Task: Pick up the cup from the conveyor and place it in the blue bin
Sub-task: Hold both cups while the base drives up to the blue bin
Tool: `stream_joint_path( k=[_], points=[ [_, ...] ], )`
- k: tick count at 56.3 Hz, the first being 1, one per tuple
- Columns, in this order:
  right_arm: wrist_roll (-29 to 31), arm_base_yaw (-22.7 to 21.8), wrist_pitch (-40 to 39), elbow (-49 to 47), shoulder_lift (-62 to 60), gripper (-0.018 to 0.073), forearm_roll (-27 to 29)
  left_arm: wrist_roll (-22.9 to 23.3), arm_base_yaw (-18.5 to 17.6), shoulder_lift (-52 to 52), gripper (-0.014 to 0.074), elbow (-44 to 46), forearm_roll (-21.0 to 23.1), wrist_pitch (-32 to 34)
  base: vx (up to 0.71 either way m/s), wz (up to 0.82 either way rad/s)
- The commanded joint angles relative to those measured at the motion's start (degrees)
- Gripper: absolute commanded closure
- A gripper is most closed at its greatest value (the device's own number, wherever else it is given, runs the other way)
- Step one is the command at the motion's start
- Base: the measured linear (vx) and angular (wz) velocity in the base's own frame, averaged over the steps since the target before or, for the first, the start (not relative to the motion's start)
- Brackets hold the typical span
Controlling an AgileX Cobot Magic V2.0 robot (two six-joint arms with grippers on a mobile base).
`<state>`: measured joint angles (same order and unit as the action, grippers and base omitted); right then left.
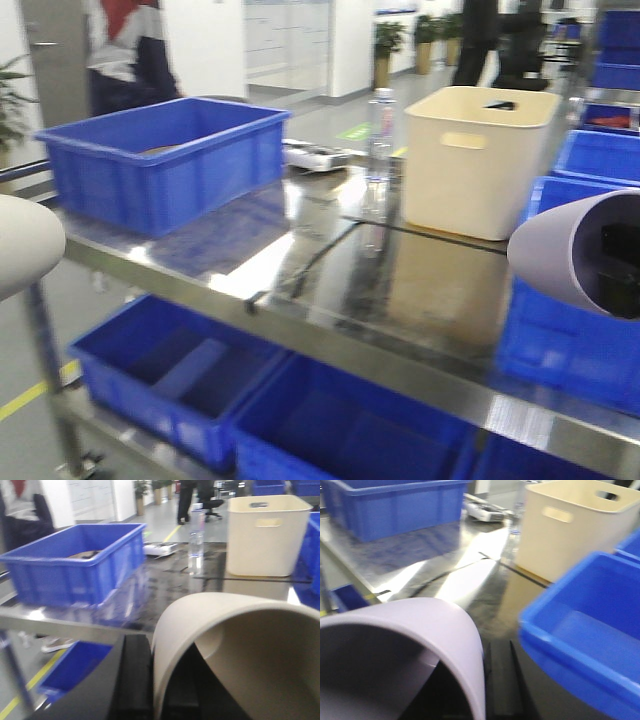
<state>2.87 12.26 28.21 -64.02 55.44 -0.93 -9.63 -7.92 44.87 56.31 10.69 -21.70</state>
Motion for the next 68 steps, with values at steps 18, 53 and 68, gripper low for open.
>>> stream_joint_path(
  k=[18,53,68],
  points=[
    [0.02,-0.06,-5.13,-1.75,-0.97,0.0568,-0.56,0.07,-0.14,-0.61,0.0603,1.72,0.87,5.22,0.21,-0.59],
    [0.02,-0.06,-5.13,-1.75,-0.97,0.0568,-0.40,0.07,-0.14,-0.61,0.0603,1.72,0.87,5.22,0.19,-0.37],
    [0.02,-0.06,-5.13,-1.75,-0.97,0.0568,-0.40,0.07,-0.14,-0.61,0.0603,1.72,0.87,5.22,0.16,-0.17]
  ],
)
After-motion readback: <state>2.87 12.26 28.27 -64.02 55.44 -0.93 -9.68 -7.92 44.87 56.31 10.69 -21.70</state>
